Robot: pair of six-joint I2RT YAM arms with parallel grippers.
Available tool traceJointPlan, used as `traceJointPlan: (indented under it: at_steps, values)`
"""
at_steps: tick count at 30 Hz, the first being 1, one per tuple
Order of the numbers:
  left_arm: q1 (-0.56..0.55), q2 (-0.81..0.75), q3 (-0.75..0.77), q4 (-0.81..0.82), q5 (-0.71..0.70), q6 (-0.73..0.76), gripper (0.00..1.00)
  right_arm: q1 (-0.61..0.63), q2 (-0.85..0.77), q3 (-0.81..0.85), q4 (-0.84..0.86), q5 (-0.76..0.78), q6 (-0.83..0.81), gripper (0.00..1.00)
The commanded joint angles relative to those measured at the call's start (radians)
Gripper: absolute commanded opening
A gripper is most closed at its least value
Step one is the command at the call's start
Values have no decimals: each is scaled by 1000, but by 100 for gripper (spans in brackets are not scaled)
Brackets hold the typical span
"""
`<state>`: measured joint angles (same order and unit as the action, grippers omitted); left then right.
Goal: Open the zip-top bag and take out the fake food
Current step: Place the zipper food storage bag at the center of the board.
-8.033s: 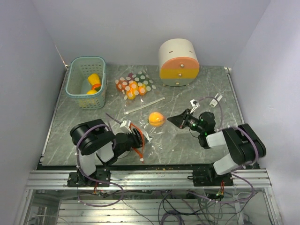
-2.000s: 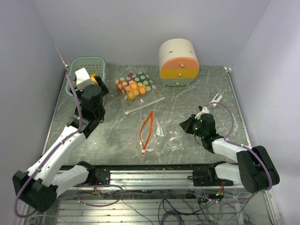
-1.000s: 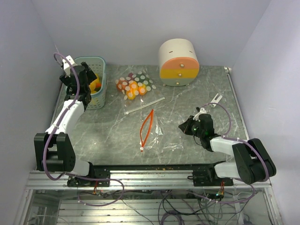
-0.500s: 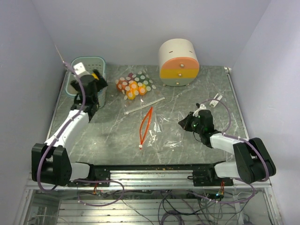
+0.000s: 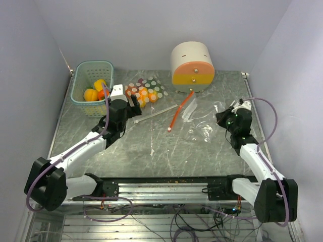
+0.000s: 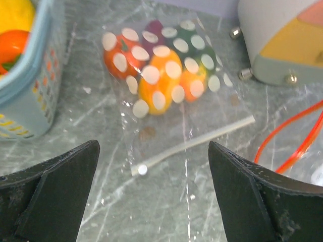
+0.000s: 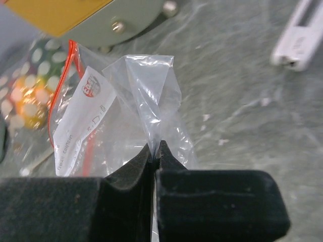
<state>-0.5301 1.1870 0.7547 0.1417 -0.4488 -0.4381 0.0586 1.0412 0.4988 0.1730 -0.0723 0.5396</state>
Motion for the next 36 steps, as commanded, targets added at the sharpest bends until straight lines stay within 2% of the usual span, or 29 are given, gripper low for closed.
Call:
traceJointPlan:
  at_steps: [1,8,9,11,13,15,18,24,29,36]
  values:
    - [-46,7,-24,32,5,-3,99,-113,-14,52,-120,70,-1,0]
    - [-48,62,30,-25,23,15,99,-262,-98,2,-139,100,5,0]
    - [-48,73,33,-23,27,13,99,-273,-108,-2,-147,109,5,6]
    - [-46,100,31,-16,17,6,99,-281,-124,0,-164,132,-7,46]
    - [-43,129,24,-6,-6,-1,99,-281,-146,12,-194,170,-18,76]
    - [-23,162,22,11,2,-3,99,-281,-179,12,-200,156,-35,87]
    - [35,212,18,62,74,-23,99,-281,-239,-6,-178,83,-56,92]
    - [168,329,7,183,222,-63,99,-279,-277,-30,-158,-77,-80,93]
    - [198,439,44,244,339,-78,99,-279,-283,-62,-128,-165,-83,91]
    - [200,588,77,309,423,-120,99,-279,-273,-74,-116,-199,-99,88]
